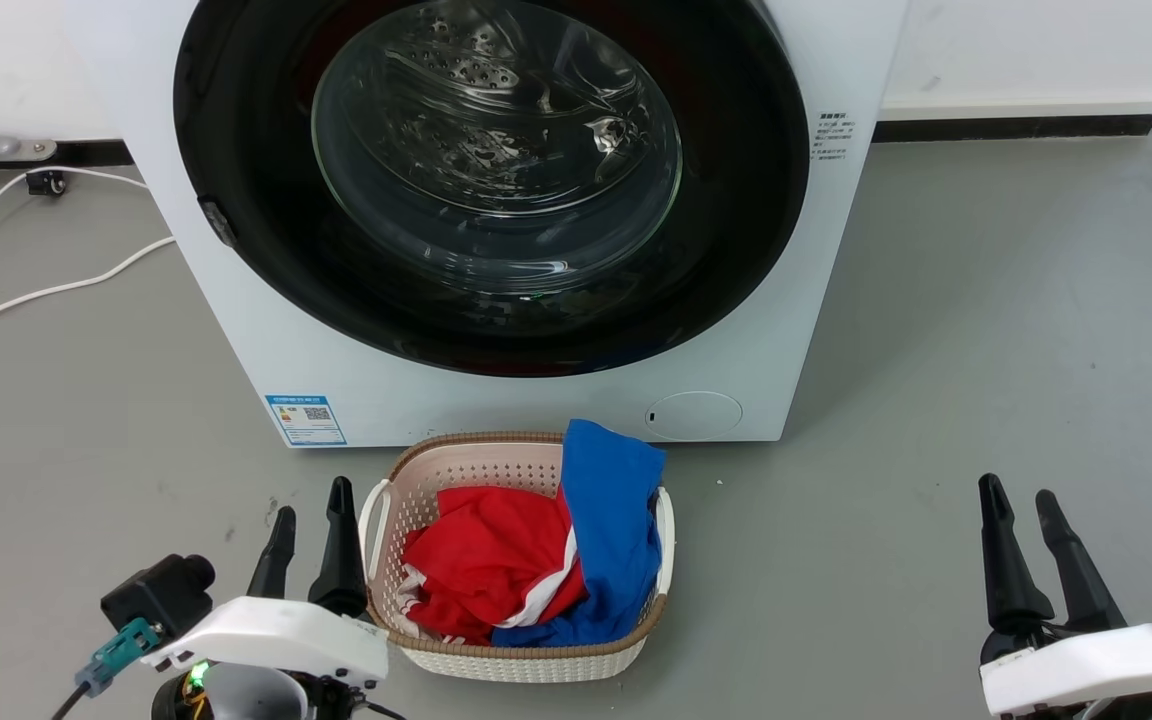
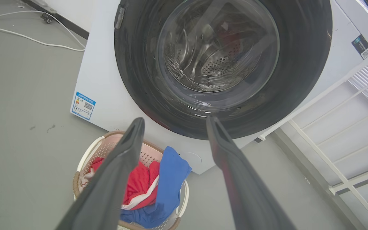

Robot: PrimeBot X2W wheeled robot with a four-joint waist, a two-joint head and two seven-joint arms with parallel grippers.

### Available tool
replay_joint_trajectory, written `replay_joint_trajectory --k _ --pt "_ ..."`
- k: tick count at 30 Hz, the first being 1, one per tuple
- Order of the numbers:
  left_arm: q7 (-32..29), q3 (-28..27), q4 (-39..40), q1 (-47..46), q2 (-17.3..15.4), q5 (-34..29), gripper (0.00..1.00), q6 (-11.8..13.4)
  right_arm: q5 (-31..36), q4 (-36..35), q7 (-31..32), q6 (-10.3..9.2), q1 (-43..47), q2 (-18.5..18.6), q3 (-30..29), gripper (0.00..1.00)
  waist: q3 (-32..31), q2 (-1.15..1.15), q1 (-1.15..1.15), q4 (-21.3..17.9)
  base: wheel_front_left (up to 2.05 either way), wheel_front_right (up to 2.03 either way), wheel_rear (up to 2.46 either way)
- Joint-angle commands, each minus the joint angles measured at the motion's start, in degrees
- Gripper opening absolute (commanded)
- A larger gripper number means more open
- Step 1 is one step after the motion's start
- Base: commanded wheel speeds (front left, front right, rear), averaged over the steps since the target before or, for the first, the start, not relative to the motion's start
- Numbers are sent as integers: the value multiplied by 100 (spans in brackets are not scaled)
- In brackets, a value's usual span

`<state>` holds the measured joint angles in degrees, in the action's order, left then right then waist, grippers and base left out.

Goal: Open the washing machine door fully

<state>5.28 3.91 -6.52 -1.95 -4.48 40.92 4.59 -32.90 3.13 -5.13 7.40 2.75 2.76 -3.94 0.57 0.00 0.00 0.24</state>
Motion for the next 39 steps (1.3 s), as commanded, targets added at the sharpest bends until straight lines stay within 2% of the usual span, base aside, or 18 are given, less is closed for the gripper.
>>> replay_joint_trajectory --k 1,24,39 --pt "59 57 102 -5 -42 -184 100 33 217 -134 -69 10 4 20 3 100 1 0 0 0 0 0 0" --pt "435 414 319 133 -102 -1628 100 155 1619 -536 -451 12 280 20 -39 100 -21 0 0 32 0 0 0" --pt "631 448 344 264 -18 -2361 100 90 2177 -748 -653 13 430 19 -50 100 -43 0 0 33 0 0 0"
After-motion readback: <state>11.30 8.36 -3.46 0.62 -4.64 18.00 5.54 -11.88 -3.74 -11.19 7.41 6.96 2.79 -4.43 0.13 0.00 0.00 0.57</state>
